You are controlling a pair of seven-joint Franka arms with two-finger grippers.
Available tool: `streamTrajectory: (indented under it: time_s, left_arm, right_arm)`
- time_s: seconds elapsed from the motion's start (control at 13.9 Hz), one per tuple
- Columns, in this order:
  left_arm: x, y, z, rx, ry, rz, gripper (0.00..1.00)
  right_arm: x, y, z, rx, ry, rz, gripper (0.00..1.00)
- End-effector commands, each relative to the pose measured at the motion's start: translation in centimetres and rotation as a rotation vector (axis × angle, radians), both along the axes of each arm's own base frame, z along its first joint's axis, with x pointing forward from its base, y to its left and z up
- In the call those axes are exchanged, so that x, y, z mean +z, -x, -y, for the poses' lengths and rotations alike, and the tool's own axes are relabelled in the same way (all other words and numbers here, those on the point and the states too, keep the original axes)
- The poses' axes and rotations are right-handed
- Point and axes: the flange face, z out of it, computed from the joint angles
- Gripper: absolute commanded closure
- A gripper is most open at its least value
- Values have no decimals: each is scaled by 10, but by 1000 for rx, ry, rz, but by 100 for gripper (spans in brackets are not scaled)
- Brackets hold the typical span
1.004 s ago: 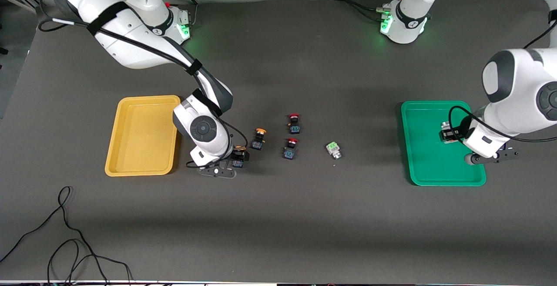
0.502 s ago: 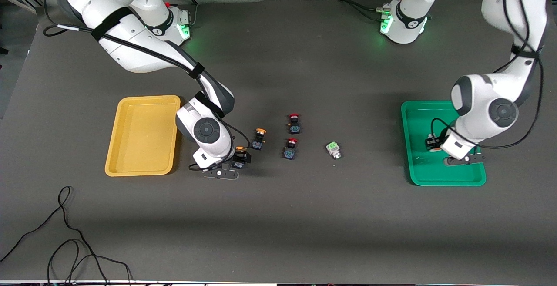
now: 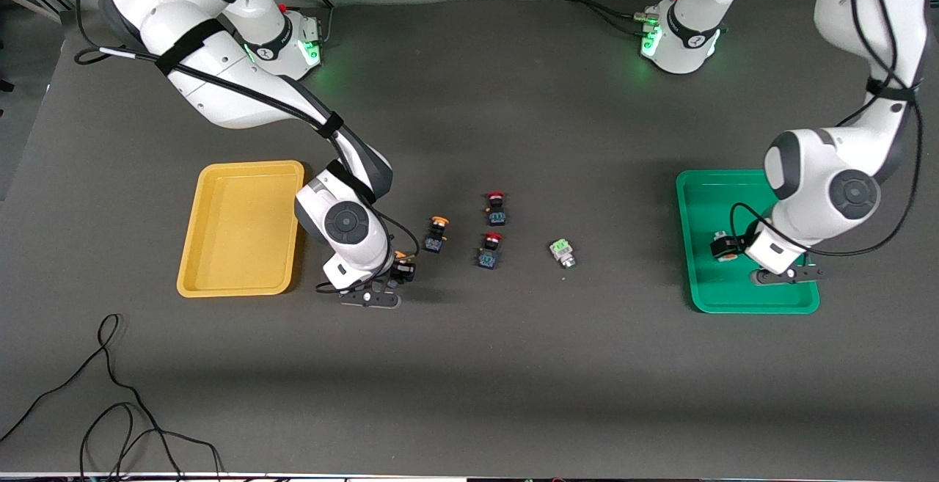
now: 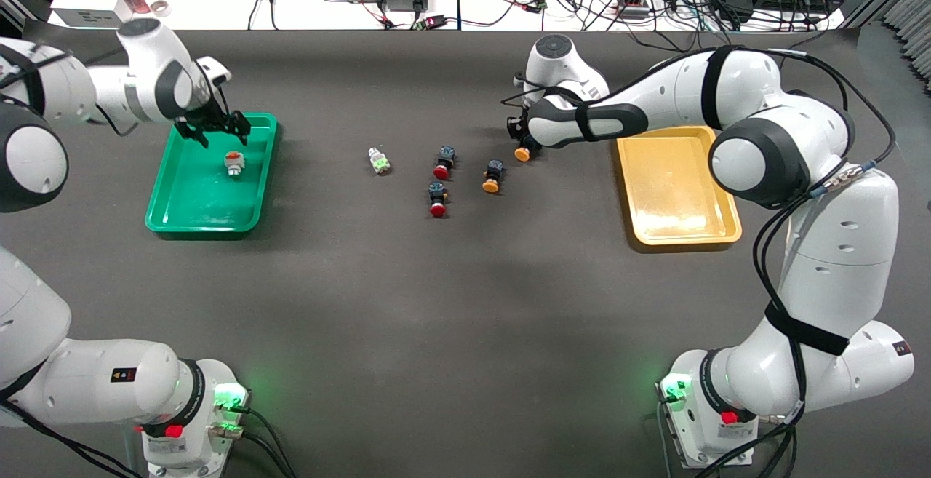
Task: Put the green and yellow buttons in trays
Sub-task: 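Place the orange-top button in the green tray while the right gripper reaches buttons, then carry a yellow-cap button to the yellow tray with the right gripper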
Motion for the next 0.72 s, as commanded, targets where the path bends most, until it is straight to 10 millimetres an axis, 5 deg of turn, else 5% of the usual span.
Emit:
streamTrajectory:
  time_s: [0.0,0.22,0.5,0.65]
  left_arm:
    - [79,-25,5,-27,-2,-47,0]
    - [132,-43,35,-16,22,-56,0]
    - [133,-38,125,105,9,-52,0]
    - [122,-28,180,166,-4,-60,0]
  right_arm:
    - [18,-17,7,-20,18,39,100]
    - [63,-28,28,-22,-20,-21,100]
    - [146,-32,117,81,-16,-181,100]
    - [164,-24,148,168,5,-209,100]
